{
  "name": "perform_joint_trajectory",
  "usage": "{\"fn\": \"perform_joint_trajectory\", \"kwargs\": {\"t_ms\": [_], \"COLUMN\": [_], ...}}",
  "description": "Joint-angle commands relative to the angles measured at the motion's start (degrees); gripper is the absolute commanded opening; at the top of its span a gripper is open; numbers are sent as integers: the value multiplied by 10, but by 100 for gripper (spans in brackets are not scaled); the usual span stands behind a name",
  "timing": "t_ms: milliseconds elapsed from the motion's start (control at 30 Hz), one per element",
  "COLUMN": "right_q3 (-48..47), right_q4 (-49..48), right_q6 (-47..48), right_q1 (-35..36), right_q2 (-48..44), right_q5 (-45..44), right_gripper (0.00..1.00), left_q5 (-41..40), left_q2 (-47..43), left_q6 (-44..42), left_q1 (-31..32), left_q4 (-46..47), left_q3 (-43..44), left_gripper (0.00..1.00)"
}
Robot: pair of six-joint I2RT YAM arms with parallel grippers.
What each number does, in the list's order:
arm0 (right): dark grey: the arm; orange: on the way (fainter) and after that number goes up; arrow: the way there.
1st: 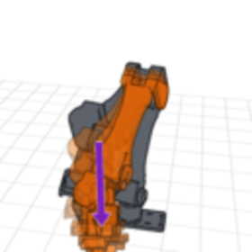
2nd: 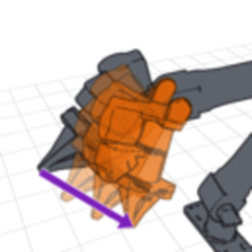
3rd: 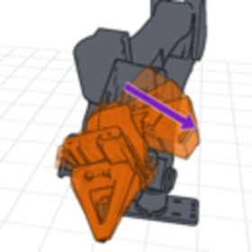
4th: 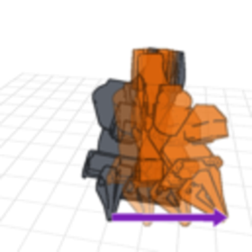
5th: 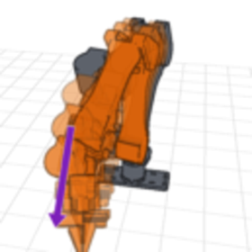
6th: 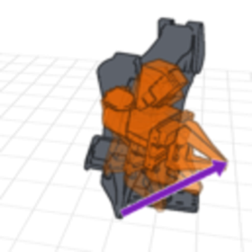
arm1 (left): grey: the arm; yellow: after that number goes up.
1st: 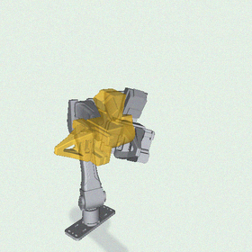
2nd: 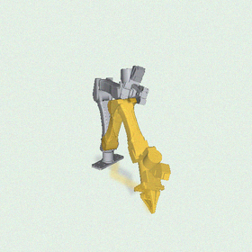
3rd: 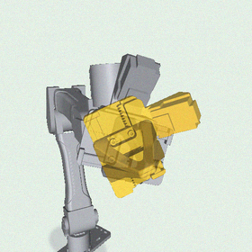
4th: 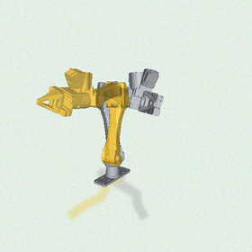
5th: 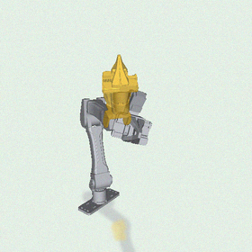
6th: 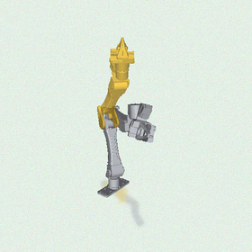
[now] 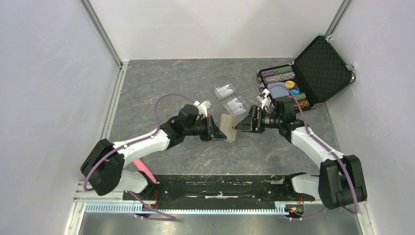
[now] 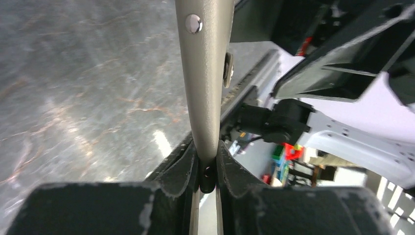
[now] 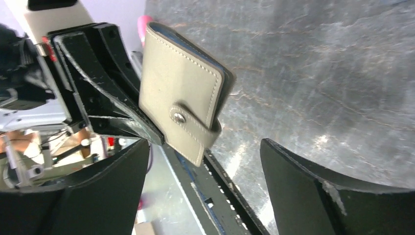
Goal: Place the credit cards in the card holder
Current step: Pick up the card holder from the center of the board, then open the card holder.
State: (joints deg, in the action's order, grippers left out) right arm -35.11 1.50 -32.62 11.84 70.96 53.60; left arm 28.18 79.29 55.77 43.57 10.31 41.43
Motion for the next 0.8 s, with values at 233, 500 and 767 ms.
{"fn": "perform_joint_trajectory", "kwargs": {"t_ms": [233, 500, 767], "right_q3": [-124, -152, -158], "right_q4": [161, 186, 218], "right_q6": [78, 62, 73], "right_q1": [107, 160, 176], "right_q2": [23, 61, 83], "right_q5": [-186, -256, -306], "right_gripper": [93, 98, 80], "left_q5": [-218, -264, -270], "left_q2": [-35, -3, 0], "left_q6": [-152, -158, -154], "left_q1": [55, 109, 122], "left_q4": [-379, -429, -434], "left_q3": [149, 201, 216], "left_gripper": [2, 2, 2]}}
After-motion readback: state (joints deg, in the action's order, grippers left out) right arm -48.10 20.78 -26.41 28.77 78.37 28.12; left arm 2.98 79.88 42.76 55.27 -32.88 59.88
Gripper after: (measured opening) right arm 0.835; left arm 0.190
